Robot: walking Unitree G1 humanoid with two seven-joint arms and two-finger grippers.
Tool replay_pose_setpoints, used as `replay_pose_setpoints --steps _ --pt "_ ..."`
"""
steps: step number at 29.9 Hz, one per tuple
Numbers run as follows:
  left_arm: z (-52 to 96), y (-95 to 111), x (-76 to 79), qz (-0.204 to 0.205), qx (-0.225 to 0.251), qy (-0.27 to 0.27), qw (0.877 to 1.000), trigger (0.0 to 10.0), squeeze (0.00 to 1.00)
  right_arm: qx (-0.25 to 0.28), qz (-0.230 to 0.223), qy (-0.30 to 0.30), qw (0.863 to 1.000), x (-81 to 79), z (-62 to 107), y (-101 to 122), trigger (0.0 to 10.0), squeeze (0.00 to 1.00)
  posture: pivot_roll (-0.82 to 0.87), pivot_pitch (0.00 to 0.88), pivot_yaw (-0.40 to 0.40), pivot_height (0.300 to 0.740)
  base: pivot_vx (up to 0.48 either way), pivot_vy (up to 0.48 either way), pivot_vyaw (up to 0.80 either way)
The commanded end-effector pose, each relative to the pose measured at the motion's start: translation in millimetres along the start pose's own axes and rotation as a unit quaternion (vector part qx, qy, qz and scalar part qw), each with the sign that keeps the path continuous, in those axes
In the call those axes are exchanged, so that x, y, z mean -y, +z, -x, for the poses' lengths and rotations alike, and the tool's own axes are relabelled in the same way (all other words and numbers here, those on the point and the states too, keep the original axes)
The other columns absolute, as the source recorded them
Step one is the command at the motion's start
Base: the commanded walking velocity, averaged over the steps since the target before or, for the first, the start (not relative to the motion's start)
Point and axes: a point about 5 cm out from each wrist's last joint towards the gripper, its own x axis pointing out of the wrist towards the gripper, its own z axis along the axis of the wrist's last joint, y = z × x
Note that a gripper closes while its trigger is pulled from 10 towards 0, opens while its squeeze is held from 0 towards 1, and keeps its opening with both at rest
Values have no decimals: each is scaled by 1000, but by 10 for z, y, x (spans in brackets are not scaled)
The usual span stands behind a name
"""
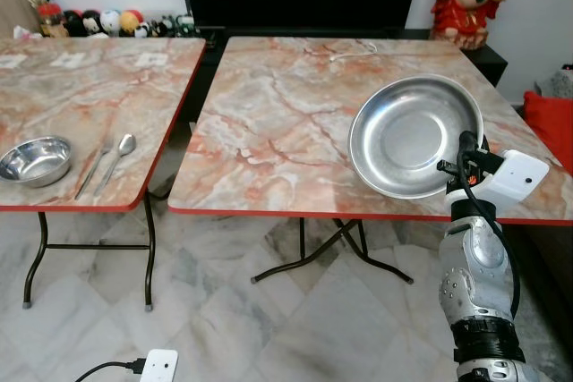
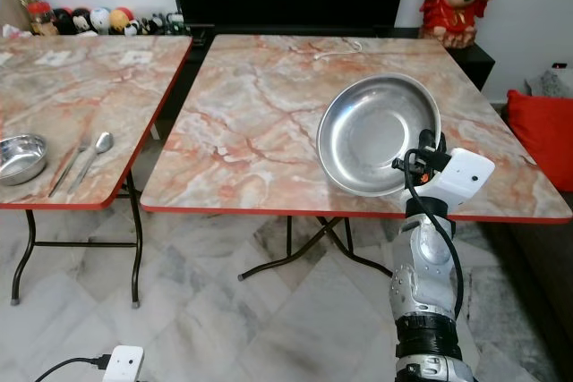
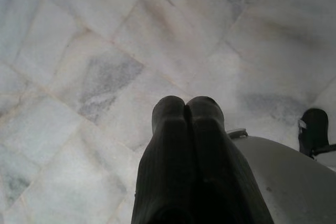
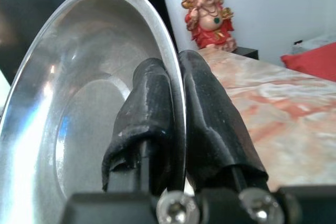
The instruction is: Setting the table
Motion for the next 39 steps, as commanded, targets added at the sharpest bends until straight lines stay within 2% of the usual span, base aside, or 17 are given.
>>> replay_pose_setpoints --steps 1,12,19,20,24,28,30,39 --pt "6 -23 -41 -3 -8 3 1000 10000 0 11 -2 8 1000 -71 -45 51 10000 0 10 0 -24 740 364 0 0" --pt "4 -19 -37 -4 -9 0 1000 10000 0 7 0 -4 1000 -49 -34 32 10000 0 14 6 -26 740 281 0 0" --pt "8 -34 -42 -1 -10 1 1000 10000 0 -5 -14 -60 998 105 -1 -2 10000 0 13 15 -25 740 0 0 0" --pt "10 -40 -45 -3 -12 1 1000 10000 0 -15 -28 -87 996 177 21 -24 10000 0 15 17 -24 740 0 0 0" --pt "10 -44 -48 -2 -13 2 1000 10000 0 -26 -66 -124 990 263 69 -58 10000 0 13 19 -24 740 0 0 0" --pt "10 -45 -47 -6 -14 1 1000 10000 0 -37 -65 -143 987 317 178 -66 10000 0 11 24 -26 740 0 0 0" --pt "10 -42 -52 -8 -13 3 1000 10000 0 -54 -78 -181 979 403 318 -92 10000 0 8 25 -28 740 0 0 0" --pt "12 -47 -55 -12 -14 2 1000 10000 0 -80 -92 -219 968 495 457 -147 10000 0 0 26 -26 740 0 0 0"
